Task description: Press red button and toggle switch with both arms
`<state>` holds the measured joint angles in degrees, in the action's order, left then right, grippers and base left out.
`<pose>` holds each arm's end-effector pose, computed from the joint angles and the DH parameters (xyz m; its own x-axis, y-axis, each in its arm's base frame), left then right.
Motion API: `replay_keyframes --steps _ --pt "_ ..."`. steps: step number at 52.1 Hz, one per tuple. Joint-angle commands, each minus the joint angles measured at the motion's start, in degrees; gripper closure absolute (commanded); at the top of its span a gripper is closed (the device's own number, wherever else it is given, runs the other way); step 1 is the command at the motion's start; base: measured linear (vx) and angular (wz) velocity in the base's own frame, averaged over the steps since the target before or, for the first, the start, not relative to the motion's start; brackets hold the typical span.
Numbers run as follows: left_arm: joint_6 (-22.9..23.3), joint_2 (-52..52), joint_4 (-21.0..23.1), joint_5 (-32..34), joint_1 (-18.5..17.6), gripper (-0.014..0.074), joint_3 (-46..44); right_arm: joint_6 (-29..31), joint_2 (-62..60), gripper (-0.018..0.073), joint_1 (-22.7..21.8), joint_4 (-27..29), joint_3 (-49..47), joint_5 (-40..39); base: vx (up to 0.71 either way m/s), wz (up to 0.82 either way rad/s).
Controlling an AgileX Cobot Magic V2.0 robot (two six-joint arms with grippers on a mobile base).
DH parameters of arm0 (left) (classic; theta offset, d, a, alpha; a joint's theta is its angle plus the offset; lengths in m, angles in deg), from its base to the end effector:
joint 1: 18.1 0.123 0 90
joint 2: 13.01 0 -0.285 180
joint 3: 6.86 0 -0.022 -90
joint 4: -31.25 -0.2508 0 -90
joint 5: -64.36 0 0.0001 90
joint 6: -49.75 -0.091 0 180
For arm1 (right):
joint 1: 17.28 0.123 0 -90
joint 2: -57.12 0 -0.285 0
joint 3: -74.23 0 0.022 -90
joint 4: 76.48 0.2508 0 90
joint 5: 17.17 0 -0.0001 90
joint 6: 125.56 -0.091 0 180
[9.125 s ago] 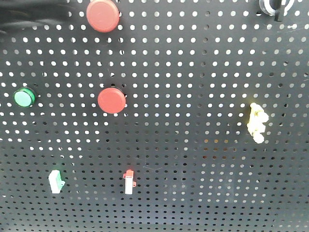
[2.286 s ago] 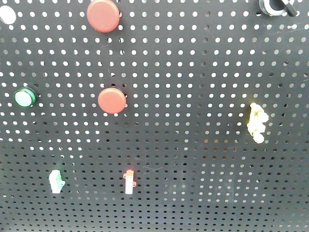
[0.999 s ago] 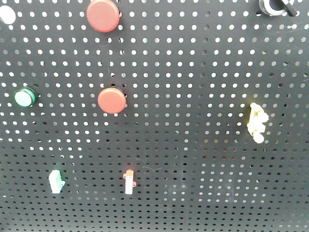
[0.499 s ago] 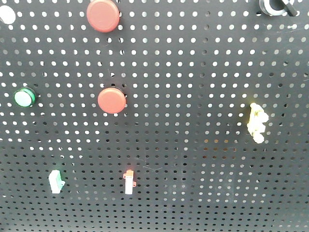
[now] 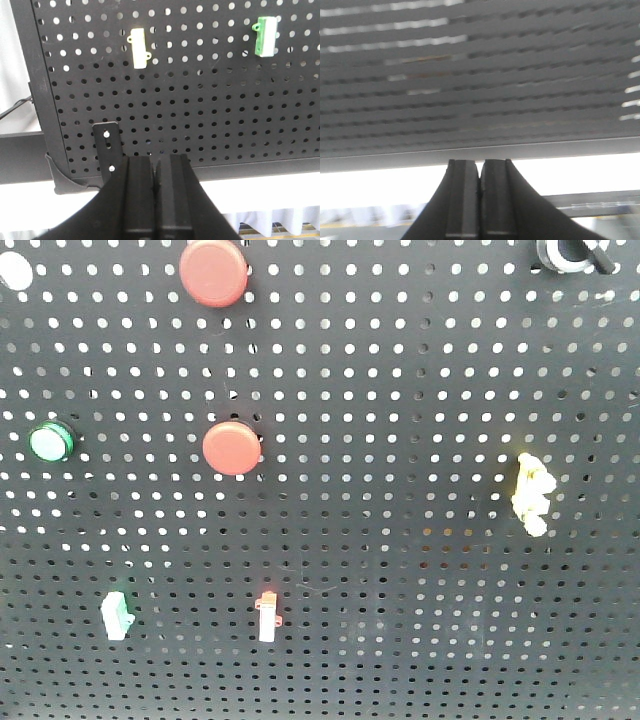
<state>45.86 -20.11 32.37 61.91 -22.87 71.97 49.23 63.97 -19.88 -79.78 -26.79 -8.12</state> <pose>0.0566 -0.0048 0.2004 0.0322 0.0458 -0.9984 0.0825 0.9954 0.0483 0.0561 -0.0034 0.1894 -0.0828 0.0378 -0.9958 0.0572 0.9978 0.0332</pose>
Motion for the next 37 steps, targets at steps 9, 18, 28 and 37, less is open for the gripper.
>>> replay_keyframes --steps 9,18,28,37 --pt "0.33 0.93 0.09 4.41 0.06 0.0595 1.91 0.15 -0.65 0.0562 -0.45 -0.98 0.64 -5.20 0.00 0.00" --pt "0.33 0.93 0.09 4.41 0.06 0.0595 1.91 0.15 -0.65 0.0562 -0.45 -0.98 0.64 -5.20 0.00 0.00" --pt "0.33 0.93 0.09 4.41 0.06 0.0595 1.91 0.15 -0.65 0.0562 -0.45 -0.98 0.64 -5.20 0.00 0.00" --pt "0.33 0.93 0.09 4.41 0.06 0.0595 1.91 0.15 -0.65 0.0562 -0.45 -0.98 0.64 -5.20 0.00 0.00"
